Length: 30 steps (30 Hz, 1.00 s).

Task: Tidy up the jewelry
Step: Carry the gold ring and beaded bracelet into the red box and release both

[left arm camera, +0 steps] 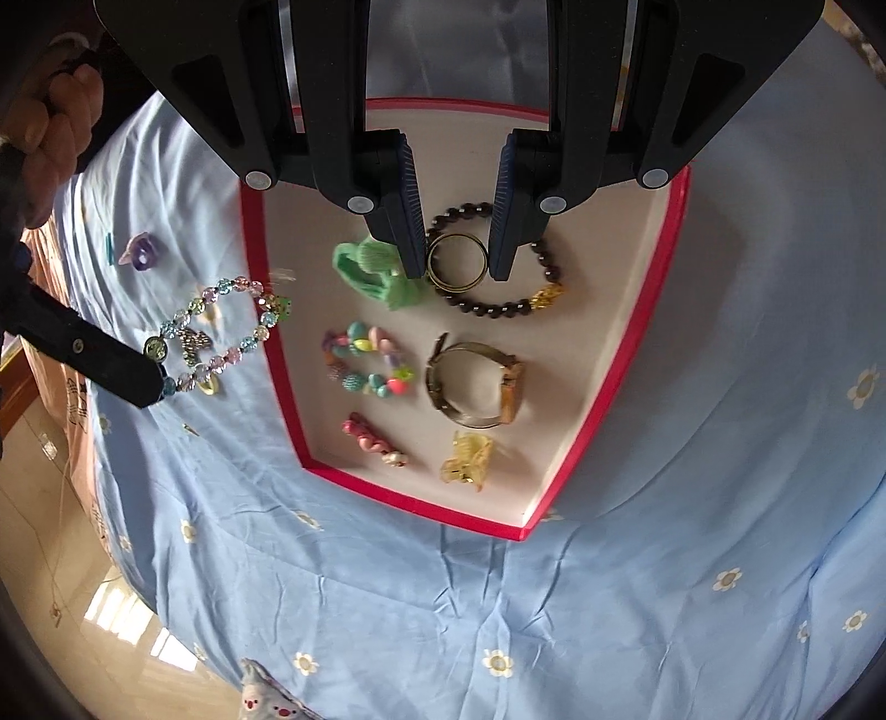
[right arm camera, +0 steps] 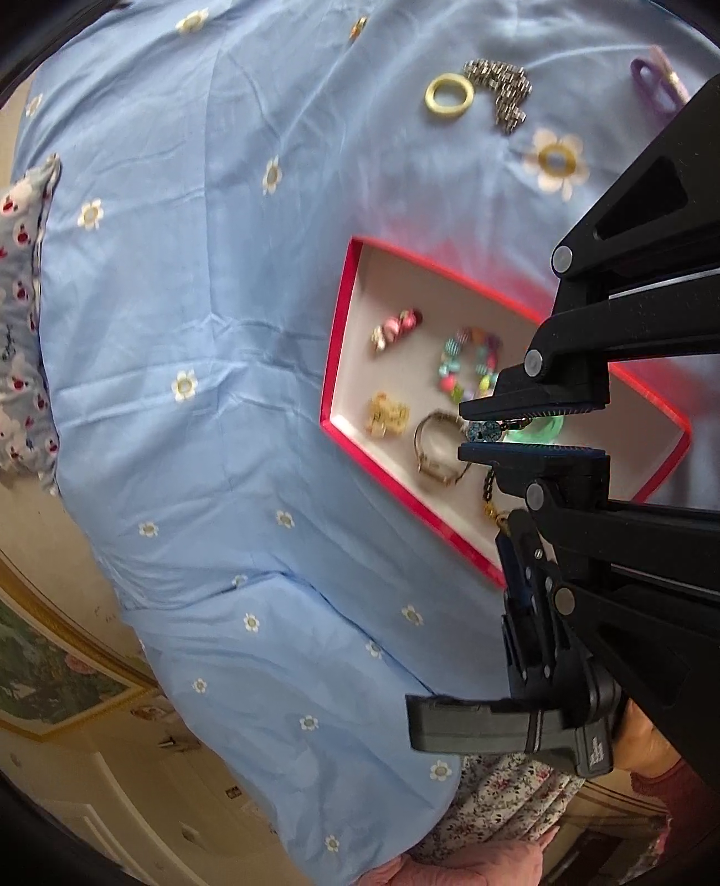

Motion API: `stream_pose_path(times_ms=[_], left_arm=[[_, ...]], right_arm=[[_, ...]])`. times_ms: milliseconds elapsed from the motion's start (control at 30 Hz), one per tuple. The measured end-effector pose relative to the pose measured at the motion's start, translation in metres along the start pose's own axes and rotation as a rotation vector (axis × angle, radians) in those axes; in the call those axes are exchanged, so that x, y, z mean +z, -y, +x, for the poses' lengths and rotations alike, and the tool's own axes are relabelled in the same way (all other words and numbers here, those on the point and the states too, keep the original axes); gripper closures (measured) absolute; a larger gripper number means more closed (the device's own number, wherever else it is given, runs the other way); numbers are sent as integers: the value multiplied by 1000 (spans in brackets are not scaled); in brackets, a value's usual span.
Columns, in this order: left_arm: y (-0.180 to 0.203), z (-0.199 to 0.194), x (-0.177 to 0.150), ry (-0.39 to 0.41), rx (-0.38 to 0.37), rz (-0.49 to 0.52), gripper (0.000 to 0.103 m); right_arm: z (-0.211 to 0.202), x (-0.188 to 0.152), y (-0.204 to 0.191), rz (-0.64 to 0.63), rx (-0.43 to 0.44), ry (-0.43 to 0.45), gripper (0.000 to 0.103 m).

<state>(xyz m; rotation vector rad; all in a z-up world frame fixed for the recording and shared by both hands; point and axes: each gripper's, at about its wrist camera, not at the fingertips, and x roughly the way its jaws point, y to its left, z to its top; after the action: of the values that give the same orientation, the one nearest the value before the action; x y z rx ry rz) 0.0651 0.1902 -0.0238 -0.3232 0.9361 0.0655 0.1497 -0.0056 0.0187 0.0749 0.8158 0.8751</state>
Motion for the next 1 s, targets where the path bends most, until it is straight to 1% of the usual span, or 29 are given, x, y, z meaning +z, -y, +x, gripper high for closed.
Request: stream_pose_path(times_ms=[200, 467, 633, 1000], left_arm=[[-5, 13, 1, -30, 12, 0, 82], [-3, 35, 5, -73, 36, 30, 82], [0, 41, 4, -81, 49, 46, 82], [3, 44, 5, -81, 77, 66, 82]], right_arm=[[23, -1, -5, -7, 17, -26, 96], [59, -23, 21, 18, -53, -113, 96], [68, -28, 31, 28, -70, -139, 96], [81, -33, 35, 19, -87, -178, 95]])
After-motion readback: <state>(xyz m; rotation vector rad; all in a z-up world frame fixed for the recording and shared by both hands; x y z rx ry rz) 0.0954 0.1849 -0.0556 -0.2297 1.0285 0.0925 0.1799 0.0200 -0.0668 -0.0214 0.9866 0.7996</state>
